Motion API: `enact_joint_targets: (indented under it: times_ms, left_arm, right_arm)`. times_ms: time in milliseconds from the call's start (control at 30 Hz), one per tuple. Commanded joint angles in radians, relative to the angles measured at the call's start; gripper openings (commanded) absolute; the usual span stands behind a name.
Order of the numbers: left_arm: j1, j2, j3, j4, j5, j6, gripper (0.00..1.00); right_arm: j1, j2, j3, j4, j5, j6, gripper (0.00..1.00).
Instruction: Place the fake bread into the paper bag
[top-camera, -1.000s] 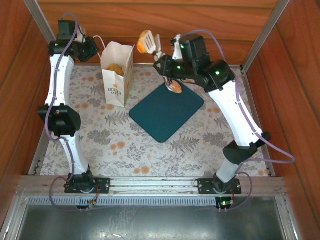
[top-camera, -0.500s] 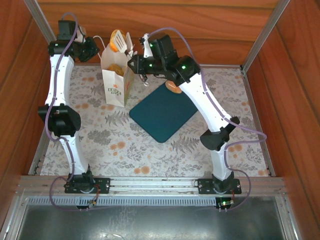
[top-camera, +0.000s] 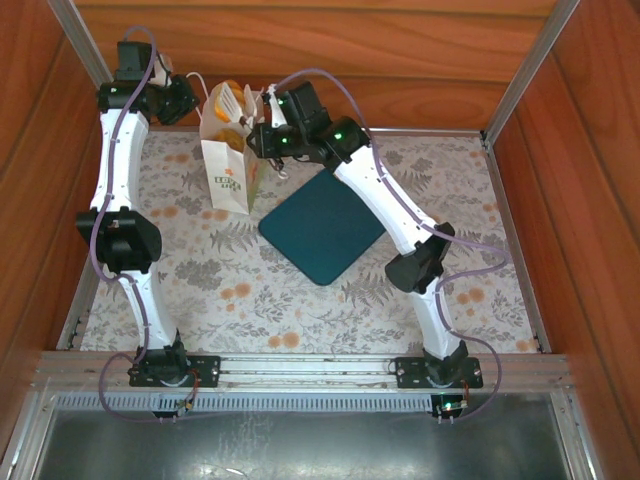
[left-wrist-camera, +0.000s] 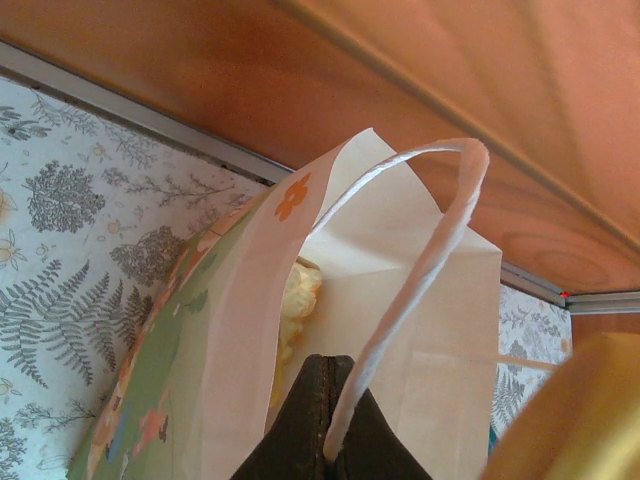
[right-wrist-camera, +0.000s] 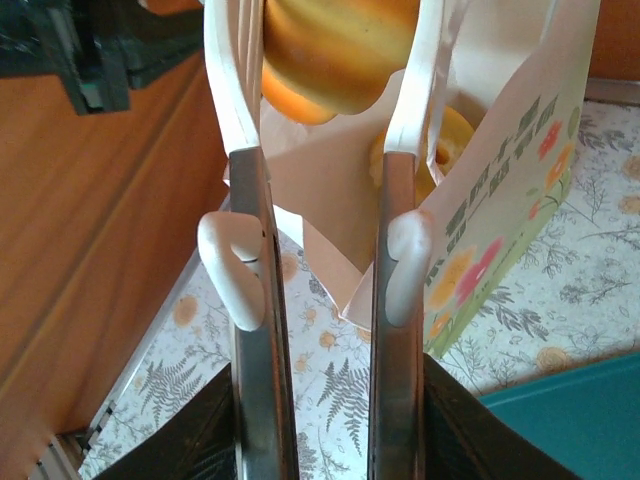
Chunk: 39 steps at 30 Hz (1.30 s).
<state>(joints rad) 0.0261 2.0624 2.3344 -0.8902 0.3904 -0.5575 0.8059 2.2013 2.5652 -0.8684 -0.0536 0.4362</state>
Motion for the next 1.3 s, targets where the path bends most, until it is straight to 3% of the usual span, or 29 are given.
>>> enact_joint_targets:
  times_ms: [0, 233, 533, 767, 967, 1267]
  left_arm:
    - [0.011, 0.005, -0.007, 0.012, 0.008, 0.005, 0.00]
    - [0.011, 0.002, -0.005, 0.013, 0.006, 0.005, 0.00]
    - [0.011, 0.005, -0.001, 0.014, 0.006, 0.004, 0.00]
    - [0.011, 0.003, -0.001, 0.013, 0.002, 0.005, 0.00]
    - [0.011, 0.006, 0.005, 0.013, 0.002, 0.007, 0.00]
    - [0.015, 0.002, 0.005, 0.012, -0.001, 0.009, 0.00]
  right_arm:
    - [0.010, -0.001, 0.032, 0.043, -0.003, -0.024, 0.46]
    - [0.010, 0.000, 0.032, 0.036, -0.010, -0.021, 0.55]
    - [0.009, -0.086, 0.072, 0.062, -0.038, -0.006, 0.52]
    - [-0.026, -0.242, 0.021, 0.064, 0.025, -0.046, 0.50]
    - [-0.123, -0.435, -0.234, 0.056, 0.087, -0.083, 0.50]
    - [-0.269, -0.672, -0.765, 0.136, 0.102, -0.094, 0.48]
